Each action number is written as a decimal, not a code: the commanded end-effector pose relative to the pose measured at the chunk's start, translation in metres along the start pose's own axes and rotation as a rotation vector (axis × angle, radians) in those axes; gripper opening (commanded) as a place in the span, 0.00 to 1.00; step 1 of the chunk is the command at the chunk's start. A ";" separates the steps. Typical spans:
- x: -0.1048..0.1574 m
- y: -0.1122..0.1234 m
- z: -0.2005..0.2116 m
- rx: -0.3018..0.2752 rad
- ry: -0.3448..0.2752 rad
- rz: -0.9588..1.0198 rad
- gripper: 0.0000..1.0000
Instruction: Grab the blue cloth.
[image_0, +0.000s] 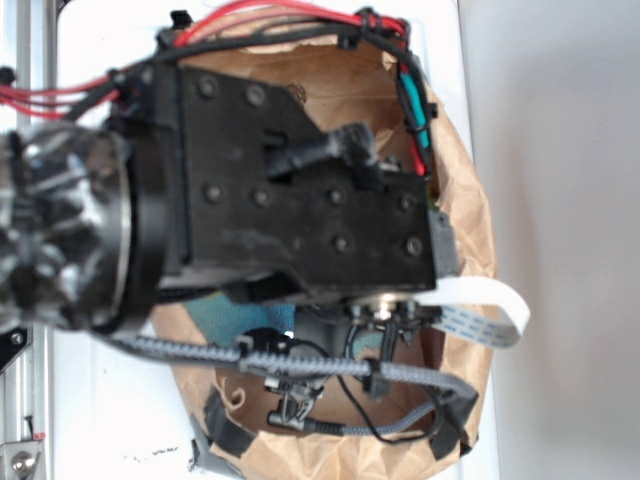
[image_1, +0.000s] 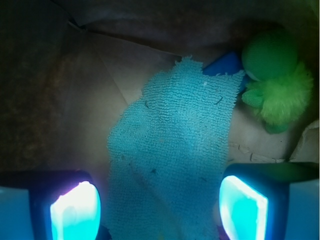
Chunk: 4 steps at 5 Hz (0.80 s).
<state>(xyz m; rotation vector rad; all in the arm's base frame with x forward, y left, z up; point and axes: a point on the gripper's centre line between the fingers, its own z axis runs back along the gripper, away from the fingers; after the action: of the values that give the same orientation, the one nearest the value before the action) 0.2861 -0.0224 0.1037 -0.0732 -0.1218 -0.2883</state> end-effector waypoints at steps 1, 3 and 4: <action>0.021 -0.004 -0.013 0.074 -0.004 0.029 1.00; 0.037 -0.003 -0.029 0.092 -0.043 0.058 1.00; 0.042 -0.004 -0.041 0.100 -0.055 0.066 1.00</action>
<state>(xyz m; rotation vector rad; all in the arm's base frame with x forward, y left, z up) 0.3201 -0.0271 0.0524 0.0156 -0.1306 -0.1913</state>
